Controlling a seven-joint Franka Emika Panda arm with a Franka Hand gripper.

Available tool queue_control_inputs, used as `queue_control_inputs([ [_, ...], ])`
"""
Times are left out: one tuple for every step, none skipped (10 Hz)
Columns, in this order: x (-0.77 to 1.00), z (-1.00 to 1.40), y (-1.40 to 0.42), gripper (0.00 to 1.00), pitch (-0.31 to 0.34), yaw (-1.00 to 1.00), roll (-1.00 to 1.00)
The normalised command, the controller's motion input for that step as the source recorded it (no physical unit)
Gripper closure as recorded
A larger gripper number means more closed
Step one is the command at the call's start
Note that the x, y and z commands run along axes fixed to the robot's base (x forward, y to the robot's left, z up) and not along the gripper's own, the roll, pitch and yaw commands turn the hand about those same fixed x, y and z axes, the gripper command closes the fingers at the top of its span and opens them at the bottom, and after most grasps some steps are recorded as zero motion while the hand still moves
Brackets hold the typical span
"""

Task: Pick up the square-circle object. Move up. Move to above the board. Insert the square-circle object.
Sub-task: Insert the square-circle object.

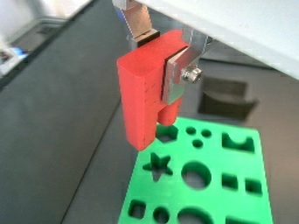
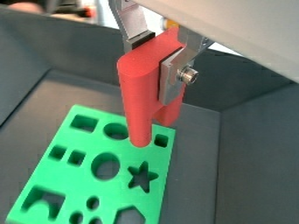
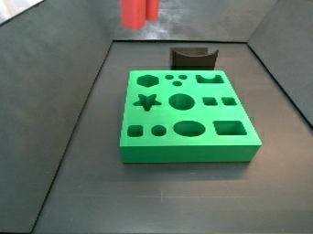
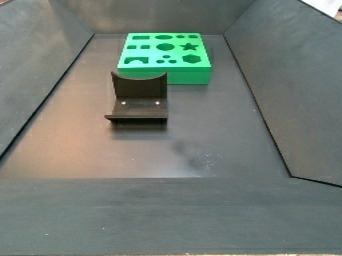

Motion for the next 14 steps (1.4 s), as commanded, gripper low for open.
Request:
queue_control_inputs([
  [0.00,-0.37,-0.36,1.00,-0.174,-0.83,0.00],
  [0.00,-0.35,-0.36,1.00,-0.161,-0.84,0.00],
  [0.00,-0.39,-0.26,1.00,-0.161,-0.91,0.00],
  [0.00,-0.40,-0.20,1.00,-0.156,-0.96,0.00],
  [0.00,-0.43,-0.16,1.00,-0.141,-0.99,0.00],
  [0.00,-0.50,-0.11,1.00,-0.099,-1.00,0.00],
  [0.00,-0.53,-0.06,1.00,-0.083,-1.00,0.00],
  [0.00,-0.53,-0.06,1.00,-0.086,-1.00,0.00],
  [0.00,-0.53,-0.07,1.00,-0.090,-1.00,0.00],
  [0.00,-0.53,-0.07,1.00,-0.080,-1.00,0.00],
  [0.00,-0.51,-0.07,1.00,-0.063,-1.00,0.00],
  [0.00,-0.50,-0.07,1.00,-0.047,-1.00,0.00],
  [0.13,-0.45,-0.18,1.00,0.000,-0.87,0.00],
  [0.32,-0.33,-0.27,1.00,0.006,-0.57,0.14],
])
